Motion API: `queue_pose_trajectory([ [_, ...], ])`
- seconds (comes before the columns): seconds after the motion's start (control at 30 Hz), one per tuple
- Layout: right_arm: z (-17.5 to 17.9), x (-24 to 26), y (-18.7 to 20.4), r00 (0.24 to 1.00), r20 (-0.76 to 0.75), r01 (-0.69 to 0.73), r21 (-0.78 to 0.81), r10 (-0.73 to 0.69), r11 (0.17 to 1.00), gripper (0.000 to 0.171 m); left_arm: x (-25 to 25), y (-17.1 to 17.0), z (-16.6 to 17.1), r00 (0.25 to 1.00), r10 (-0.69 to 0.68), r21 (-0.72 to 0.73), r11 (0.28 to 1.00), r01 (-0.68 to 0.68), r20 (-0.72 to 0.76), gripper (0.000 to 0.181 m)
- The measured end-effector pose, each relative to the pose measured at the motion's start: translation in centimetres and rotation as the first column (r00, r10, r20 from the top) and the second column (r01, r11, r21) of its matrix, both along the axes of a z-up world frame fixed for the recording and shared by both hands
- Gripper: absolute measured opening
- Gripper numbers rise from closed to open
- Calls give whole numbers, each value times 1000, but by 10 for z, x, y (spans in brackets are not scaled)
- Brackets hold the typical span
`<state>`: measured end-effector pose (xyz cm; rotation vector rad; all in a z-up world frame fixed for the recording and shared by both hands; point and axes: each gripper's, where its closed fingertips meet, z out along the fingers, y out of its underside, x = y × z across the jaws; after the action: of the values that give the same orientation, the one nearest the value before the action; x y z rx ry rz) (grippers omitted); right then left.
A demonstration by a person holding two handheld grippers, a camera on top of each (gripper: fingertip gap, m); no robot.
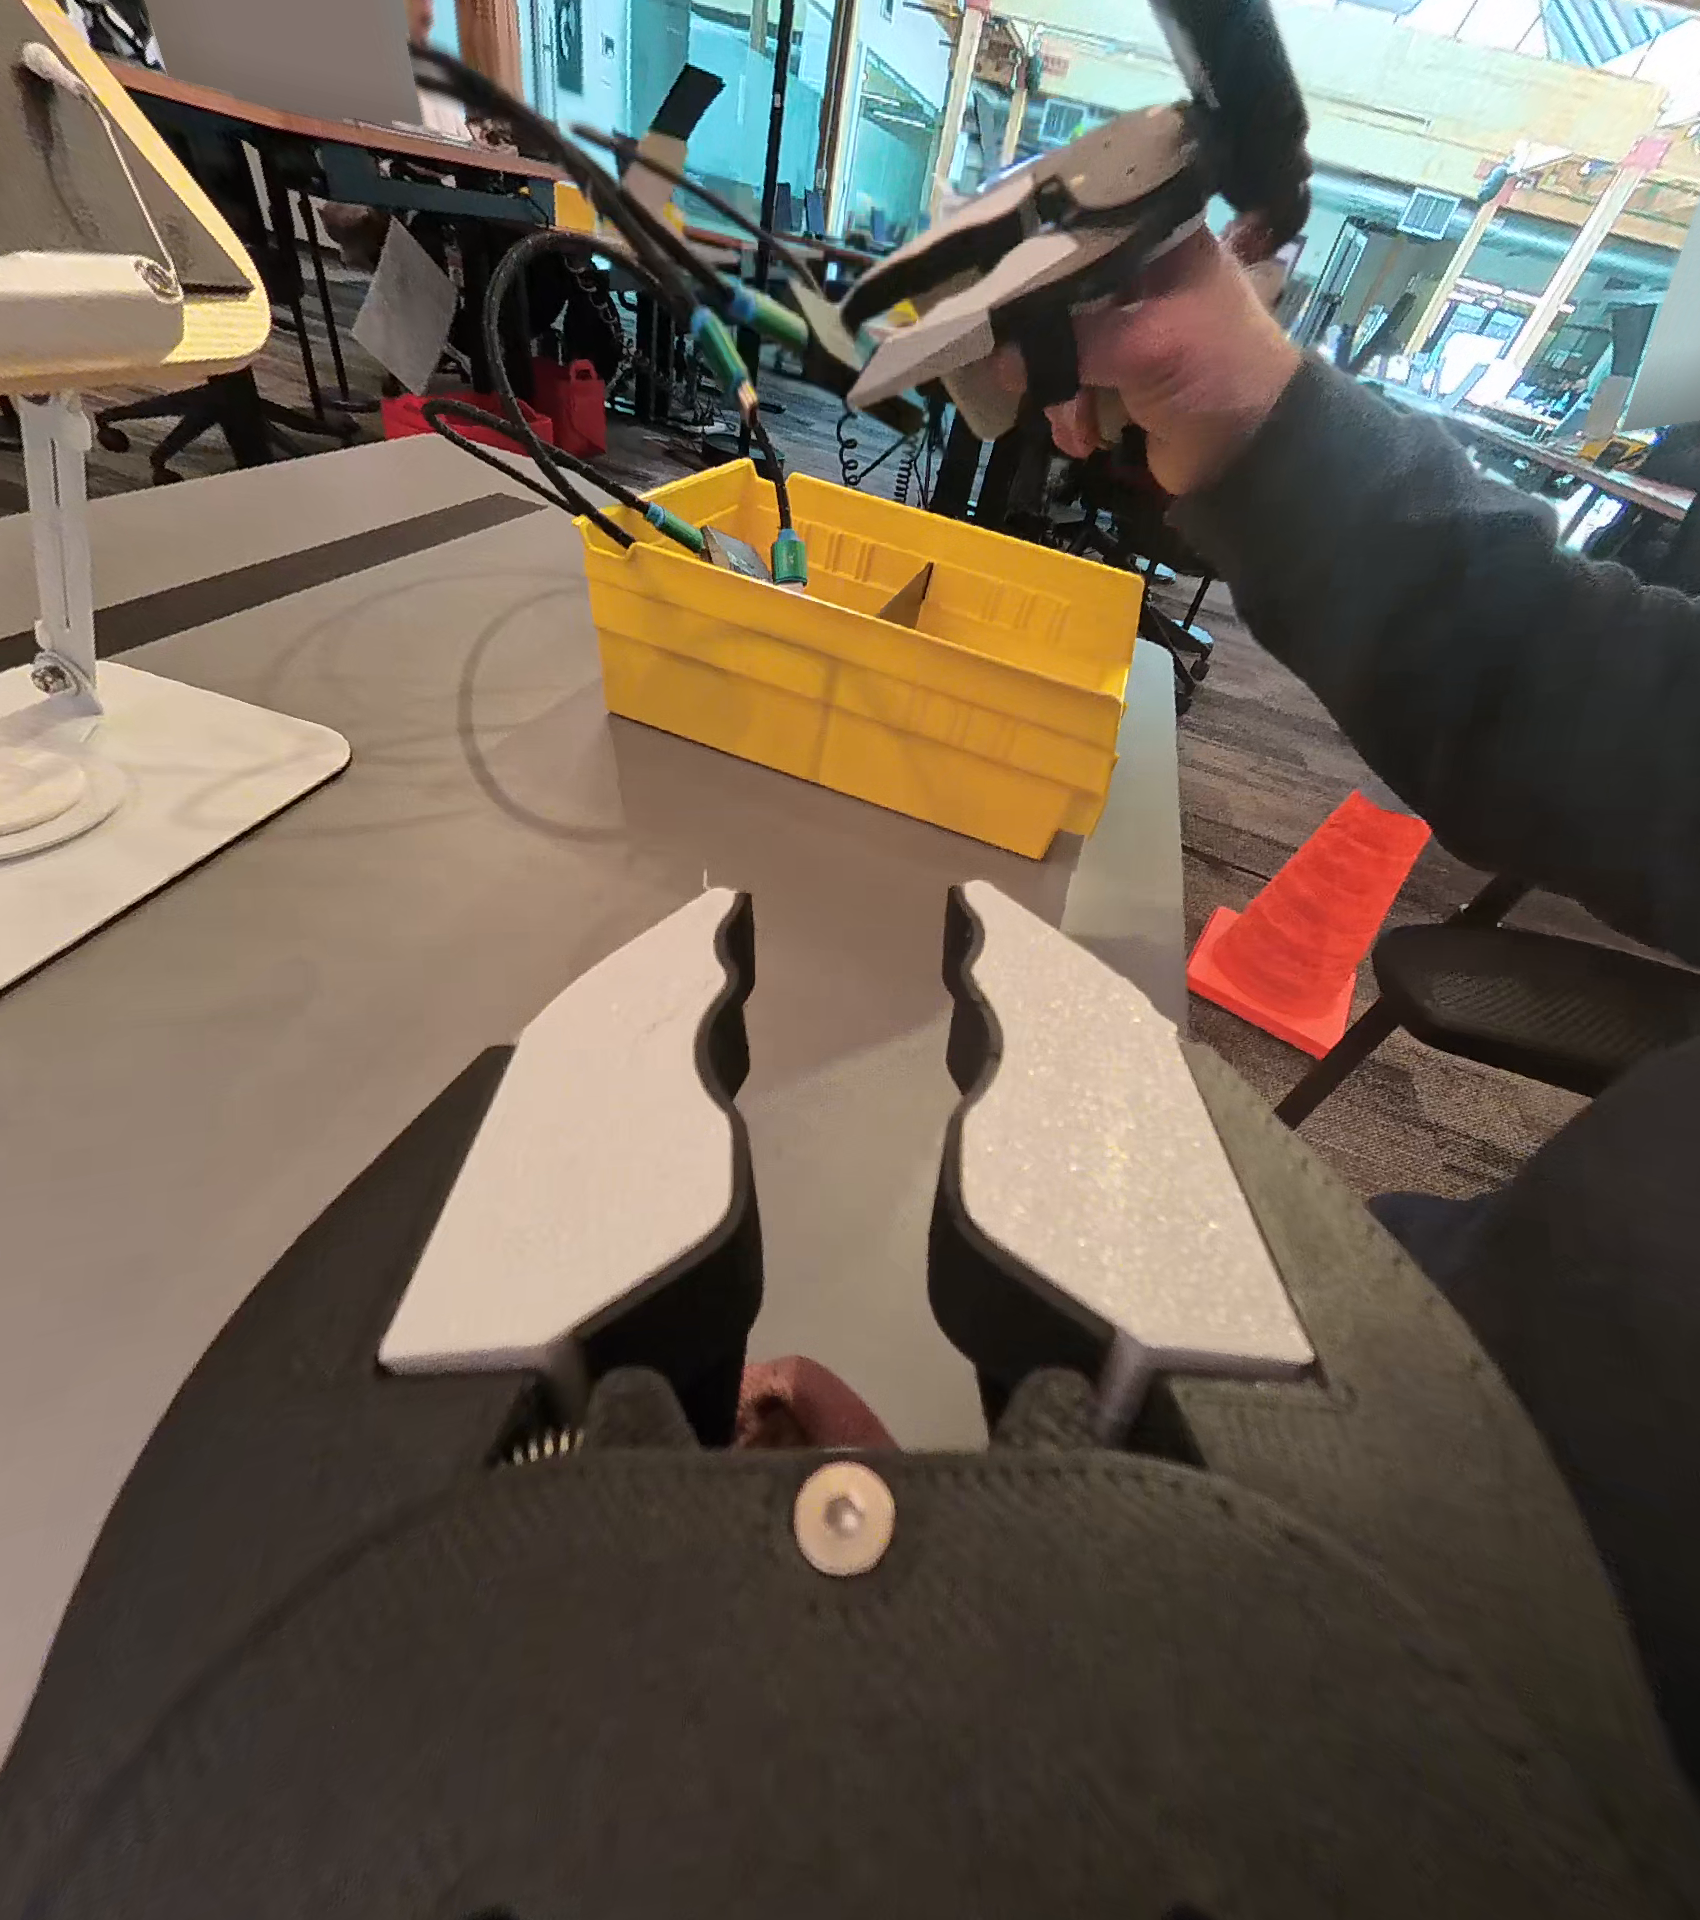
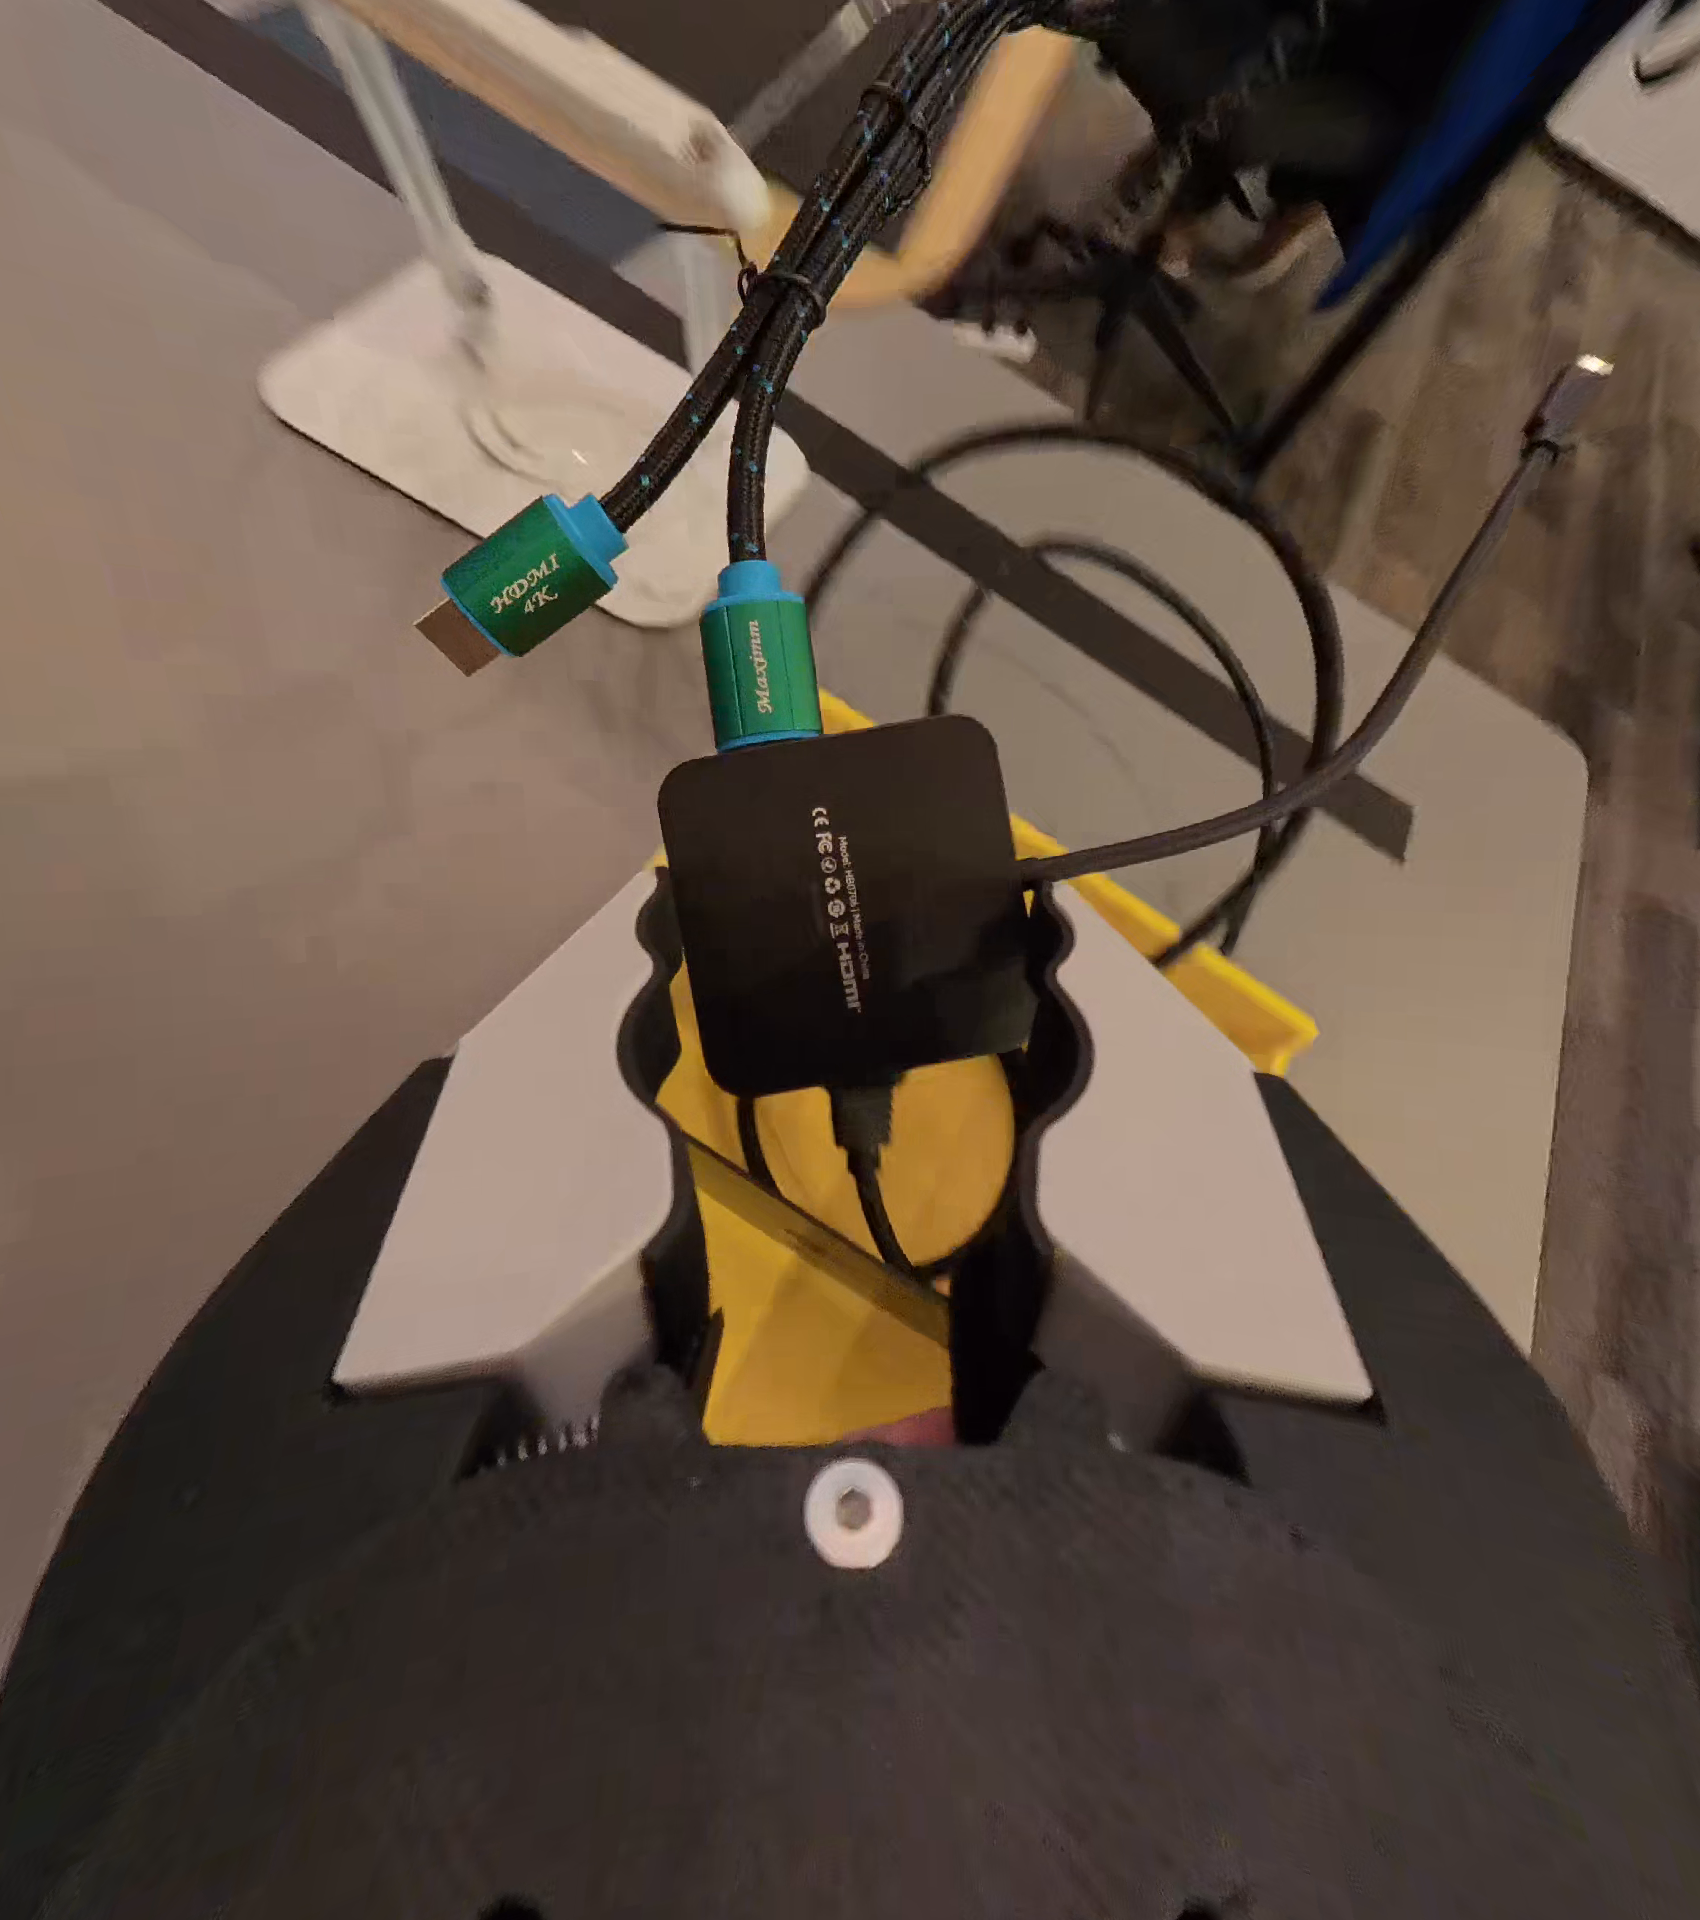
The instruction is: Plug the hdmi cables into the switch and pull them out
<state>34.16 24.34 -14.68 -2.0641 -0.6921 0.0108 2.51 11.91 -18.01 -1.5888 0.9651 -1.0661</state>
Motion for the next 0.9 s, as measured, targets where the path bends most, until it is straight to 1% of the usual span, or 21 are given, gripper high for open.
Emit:
queue_pose_trajectory([
  [0.07,-20,17,3,998,1,57,-29,-57,998,66,0,3,-5,1000,15,-8,1000,-15,-20,33],
  [0.17,-55,39,7,990,61,130,-82,-125,988,66,1,3,-8,1000,17,-22,1000,-17,-26,32],
  [0.27,-87,53,7,982,61,185,-175,-177,967,66,2,3,-12,999,20,-23,1000,-21,-42,32],
  [0.37,-113,57,1,978,17,202,-309,-207,929,66,3,3,-13,998,19,-23,1000,-21,-52,32],
  [0.43,-125,58,-5,979,35,200,-386,-202,901,66,3,3,-14,998,19,-27,999,-20,-54,32],
  [0.57,-119,58,-11,981,37,188,-412,-190,892,74,3,3,-16,998,20,-29,999,-22,-64,32],
  [0.67,-105,57,-16,984,29,171,-398,-174,901,82,2,4,-13,997,29,-21,999,-30,-74,33],
  [0.73,-92,55,-19,987,6,154,-371,-163,916,84,0,4,-9,996,40,1,999,-40,-82,34],
  [0.8,-79,60,-22,985,3,162,-330,-170,930,84,-4,7,-4,993,65,24,998,-63,-95,35],
  [0.9,-65,78,-29,979,23,203,-277,-205,939,84,-18,17,7,980,153,96,985,-141,-130,37],
])
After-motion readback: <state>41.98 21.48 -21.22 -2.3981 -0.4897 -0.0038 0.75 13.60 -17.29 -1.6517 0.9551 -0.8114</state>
